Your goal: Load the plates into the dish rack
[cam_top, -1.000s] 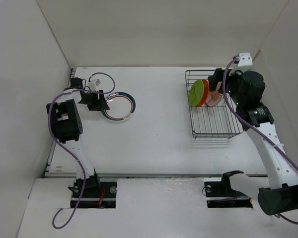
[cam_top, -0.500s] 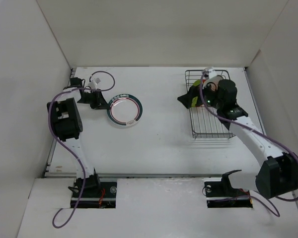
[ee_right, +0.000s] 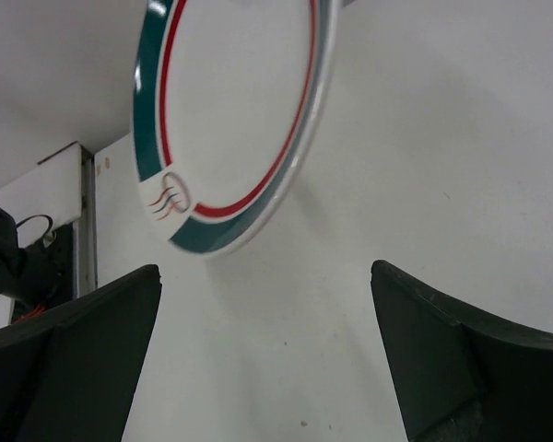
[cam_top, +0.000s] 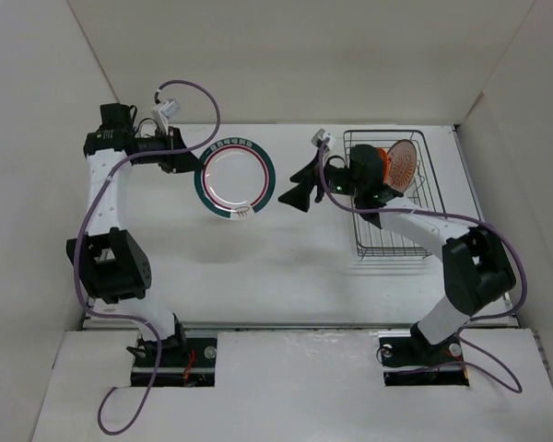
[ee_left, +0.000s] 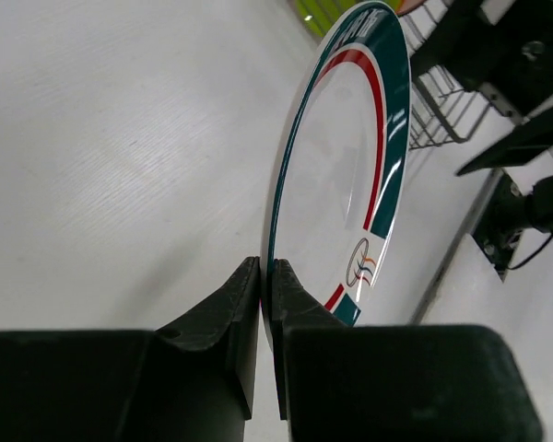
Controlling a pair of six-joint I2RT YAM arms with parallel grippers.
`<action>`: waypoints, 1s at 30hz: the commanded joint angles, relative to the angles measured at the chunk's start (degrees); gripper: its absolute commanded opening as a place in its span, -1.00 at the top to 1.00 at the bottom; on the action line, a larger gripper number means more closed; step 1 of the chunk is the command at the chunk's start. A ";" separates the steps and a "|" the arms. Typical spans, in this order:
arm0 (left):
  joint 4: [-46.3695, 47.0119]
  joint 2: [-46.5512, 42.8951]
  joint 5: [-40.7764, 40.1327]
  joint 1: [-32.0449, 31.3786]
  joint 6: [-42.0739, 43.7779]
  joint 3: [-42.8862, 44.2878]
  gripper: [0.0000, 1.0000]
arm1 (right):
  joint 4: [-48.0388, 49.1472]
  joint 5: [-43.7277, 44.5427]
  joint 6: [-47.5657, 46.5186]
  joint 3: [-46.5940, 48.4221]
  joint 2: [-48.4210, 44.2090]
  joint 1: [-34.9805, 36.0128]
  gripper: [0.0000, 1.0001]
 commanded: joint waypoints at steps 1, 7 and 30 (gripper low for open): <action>-7.82 -2.94 6.63 -0.24 4.05 1.43 1.00 | 7.25 -1.52 -0.12 4.95 1.15 1.39 -1.00; -8.53 -6.02 9.00 -0.24 6.06 0.37 1.00 | 10.93 -2.13 2.86 9.43 6.77 3.67 -1.00; 16.60 -4.97 -29.73 -4.63 -19.76 -8.68 -0.99 | -36.40 40.81 -10.65 19.69 -17.28 -18.98 1.00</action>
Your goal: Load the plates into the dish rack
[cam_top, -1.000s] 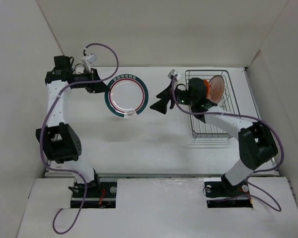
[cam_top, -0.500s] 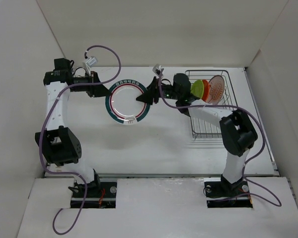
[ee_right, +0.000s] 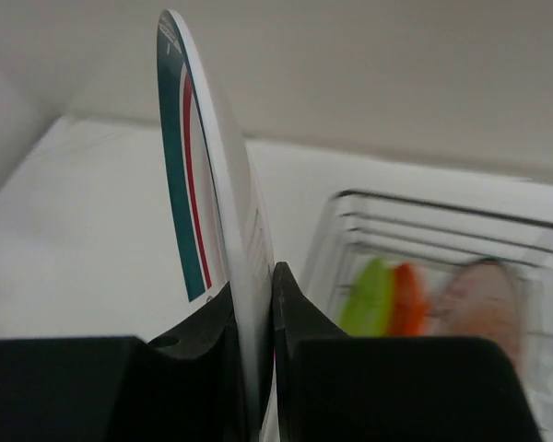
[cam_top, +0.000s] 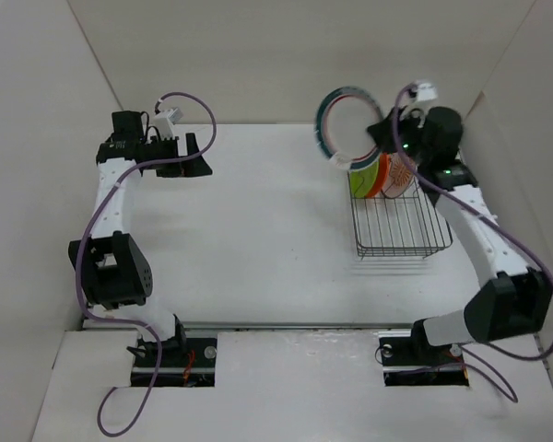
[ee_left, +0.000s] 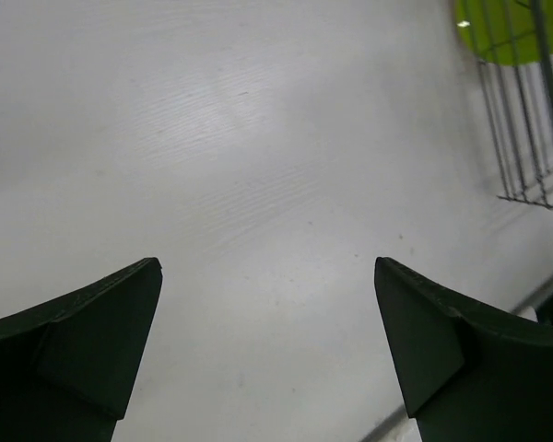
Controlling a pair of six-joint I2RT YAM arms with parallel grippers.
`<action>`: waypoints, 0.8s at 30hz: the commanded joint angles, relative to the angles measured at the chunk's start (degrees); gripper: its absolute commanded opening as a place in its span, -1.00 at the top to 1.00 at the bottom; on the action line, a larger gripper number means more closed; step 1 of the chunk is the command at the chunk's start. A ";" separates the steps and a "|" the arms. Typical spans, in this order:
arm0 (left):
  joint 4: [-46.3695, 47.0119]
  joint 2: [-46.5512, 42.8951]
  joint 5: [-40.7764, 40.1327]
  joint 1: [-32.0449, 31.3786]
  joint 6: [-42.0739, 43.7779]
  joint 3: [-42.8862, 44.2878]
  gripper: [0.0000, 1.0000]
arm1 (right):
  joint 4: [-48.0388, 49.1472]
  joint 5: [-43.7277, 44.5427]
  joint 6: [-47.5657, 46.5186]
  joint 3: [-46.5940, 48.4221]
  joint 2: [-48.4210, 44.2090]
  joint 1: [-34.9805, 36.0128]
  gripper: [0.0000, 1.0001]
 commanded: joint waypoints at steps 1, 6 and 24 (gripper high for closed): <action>7.49 -0.57 -15.49 -2.75 -5.98 -0.70 -0.99 | -17.27 21.64 -9.77 9.15 -8.05 -4.02 1.00; 7.50 1.18 -20.09 -3.55 -5.98 0.43 -0.99 | -21.26 44.96 -13.11 11.10 -9.38 -9.48 1.00; 5.74 -0.39 -17.46 -3.55 -3.08 -1.58 -0.99 | -14.06 36.62 -18.21 7.77 3.27 -15.90 1.00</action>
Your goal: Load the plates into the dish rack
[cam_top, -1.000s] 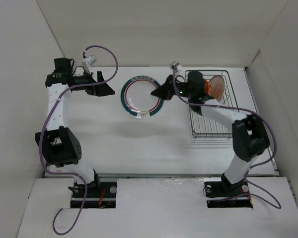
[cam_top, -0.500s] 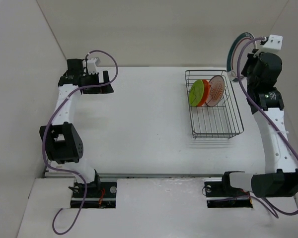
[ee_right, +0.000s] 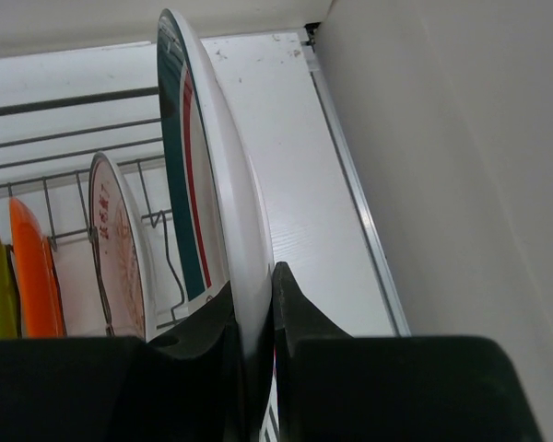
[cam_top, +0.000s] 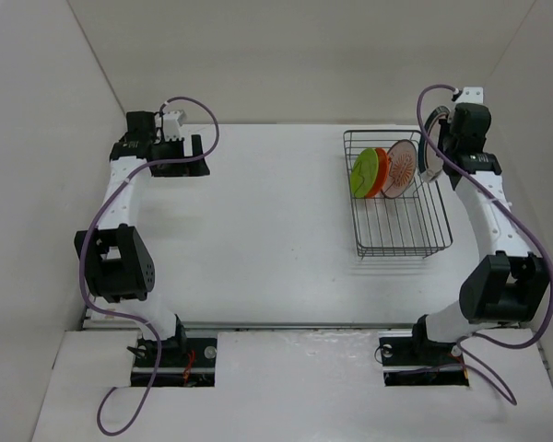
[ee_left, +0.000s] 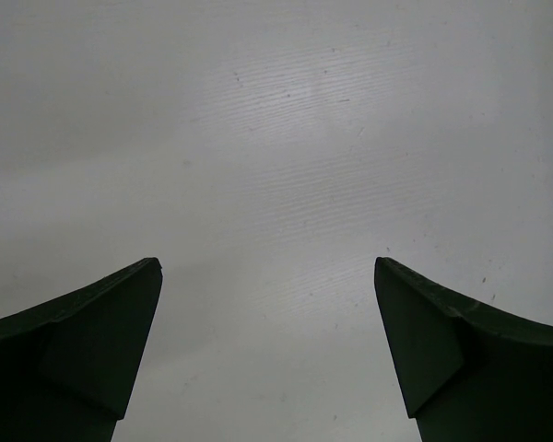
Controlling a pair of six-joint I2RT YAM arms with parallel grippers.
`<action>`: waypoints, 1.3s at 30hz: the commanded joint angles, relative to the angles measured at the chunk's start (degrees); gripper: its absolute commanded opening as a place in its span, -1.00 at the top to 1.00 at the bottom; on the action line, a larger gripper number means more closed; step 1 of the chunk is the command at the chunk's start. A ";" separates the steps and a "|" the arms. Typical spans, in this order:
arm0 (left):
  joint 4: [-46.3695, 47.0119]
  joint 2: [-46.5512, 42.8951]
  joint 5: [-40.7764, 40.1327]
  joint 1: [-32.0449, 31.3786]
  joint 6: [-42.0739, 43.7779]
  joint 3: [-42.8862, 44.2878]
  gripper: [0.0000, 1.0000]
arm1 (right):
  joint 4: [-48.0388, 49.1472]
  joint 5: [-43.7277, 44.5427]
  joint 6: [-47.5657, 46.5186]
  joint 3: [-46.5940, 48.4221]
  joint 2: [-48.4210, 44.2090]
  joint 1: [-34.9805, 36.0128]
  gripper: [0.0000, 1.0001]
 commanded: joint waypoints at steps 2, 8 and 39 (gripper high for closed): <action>0.39 -2.95 1.23 0.10 1.32 -0.97 -0.99 | 6.57 -2.58 -0.62 -0.66 0.52 -0.36 1.00; -0.14 -3.48 3.07 0.10 1.84 -0.97 -0.99 | 7.09 -3.19 -2.63 -1.18 3.51 -0.89 1.00; -0.92 -11.46 -8.87 0.10 0.88 6.04 -0.99 | -9.69 5.52 7.90 8.40 -12.70 1.21 -1.00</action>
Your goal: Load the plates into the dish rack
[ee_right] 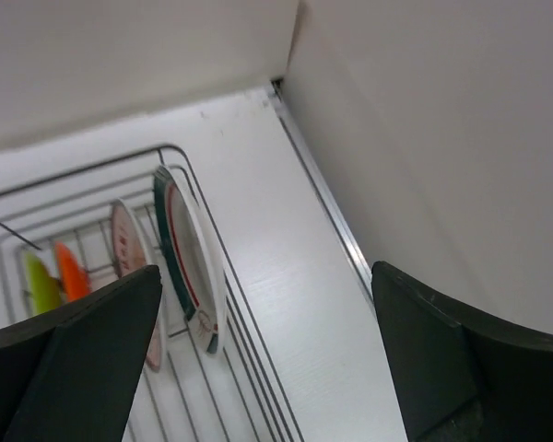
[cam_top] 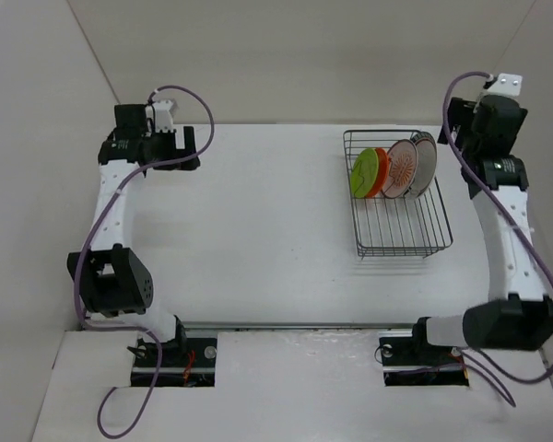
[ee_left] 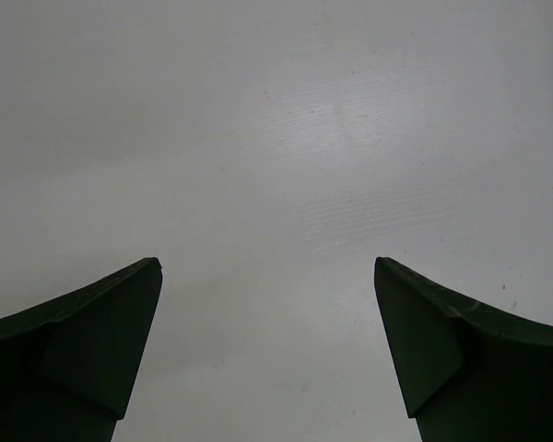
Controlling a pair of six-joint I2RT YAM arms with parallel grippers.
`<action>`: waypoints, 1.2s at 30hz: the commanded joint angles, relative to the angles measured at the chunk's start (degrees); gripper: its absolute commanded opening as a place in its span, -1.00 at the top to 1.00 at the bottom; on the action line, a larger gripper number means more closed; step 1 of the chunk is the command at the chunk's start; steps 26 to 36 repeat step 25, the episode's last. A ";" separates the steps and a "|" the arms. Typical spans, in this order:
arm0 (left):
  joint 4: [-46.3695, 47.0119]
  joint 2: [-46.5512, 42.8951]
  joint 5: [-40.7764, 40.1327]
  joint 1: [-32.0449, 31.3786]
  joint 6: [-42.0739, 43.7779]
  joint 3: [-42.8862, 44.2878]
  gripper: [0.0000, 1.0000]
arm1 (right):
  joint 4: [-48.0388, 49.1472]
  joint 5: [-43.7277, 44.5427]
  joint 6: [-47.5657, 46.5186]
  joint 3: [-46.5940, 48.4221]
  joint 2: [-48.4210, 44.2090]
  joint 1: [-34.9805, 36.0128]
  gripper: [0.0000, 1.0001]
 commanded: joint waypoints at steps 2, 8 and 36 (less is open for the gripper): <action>-1.66 -8.17 -8.27 0.14 -1.29 9.37 -0.99 | -4.51 -2.26 3.56 2.82 -11.32 3.08 -1.00; -3.07 -18.89 -14.86 0.14 -2.52 9.23 -0.99 | -8.92 -7.19 5.40 -0.95 -23.27 8.61 -1.00; -8.87 -35.60 -16.10 0.14 -3.22 4.92 -0.99 | -11.11 -9.04 5.93 -5.27 -38.06 11.52 -1.00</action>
